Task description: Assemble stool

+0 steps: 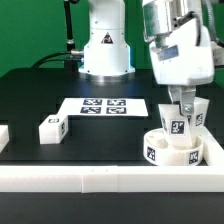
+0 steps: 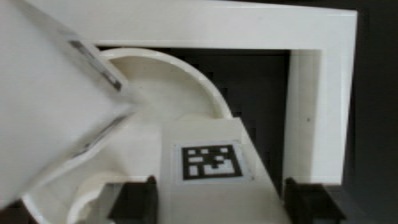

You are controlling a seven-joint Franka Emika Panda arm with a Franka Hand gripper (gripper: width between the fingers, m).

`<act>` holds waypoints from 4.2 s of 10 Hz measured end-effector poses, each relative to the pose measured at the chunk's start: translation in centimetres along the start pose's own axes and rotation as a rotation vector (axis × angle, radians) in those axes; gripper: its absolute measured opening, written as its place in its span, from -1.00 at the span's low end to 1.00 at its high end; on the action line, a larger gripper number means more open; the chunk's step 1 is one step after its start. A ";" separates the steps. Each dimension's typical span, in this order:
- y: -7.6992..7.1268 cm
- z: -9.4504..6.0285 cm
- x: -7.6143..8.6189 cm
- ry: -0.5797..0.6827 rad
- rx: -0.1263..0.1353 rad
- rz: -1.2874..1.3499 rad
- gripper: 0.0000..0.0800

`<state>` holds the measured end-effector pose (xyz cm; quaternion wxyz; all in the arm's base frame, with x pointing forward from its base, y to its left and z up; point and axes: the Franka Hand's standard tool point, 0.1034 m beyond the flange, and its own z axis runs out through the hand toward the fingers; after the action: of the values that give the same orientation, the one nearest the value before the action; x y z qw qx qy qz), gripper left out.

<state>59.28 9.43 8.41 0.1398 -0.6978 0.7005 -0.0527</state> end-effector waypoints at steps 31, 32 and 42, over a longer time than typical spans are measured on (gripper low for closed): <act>-2.1 -0.7 0.8 -0.283 -0.353 -3.084 0.62; -2.0 -0.7 0.8 -0.279 -0.353 -3.070 0.62; -1.6 -1.1 1.3 -0.284 -0.353 -3.045 0.62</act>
Offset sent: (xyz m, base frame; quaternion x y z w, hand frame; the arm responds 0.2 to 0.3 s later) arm -0.0088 -0.0012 0.0419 -0.0199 -0.0770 -0.1518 0.9852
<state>60.55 8.01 9.71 -0.0632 -0.7353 -0.6748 0.0047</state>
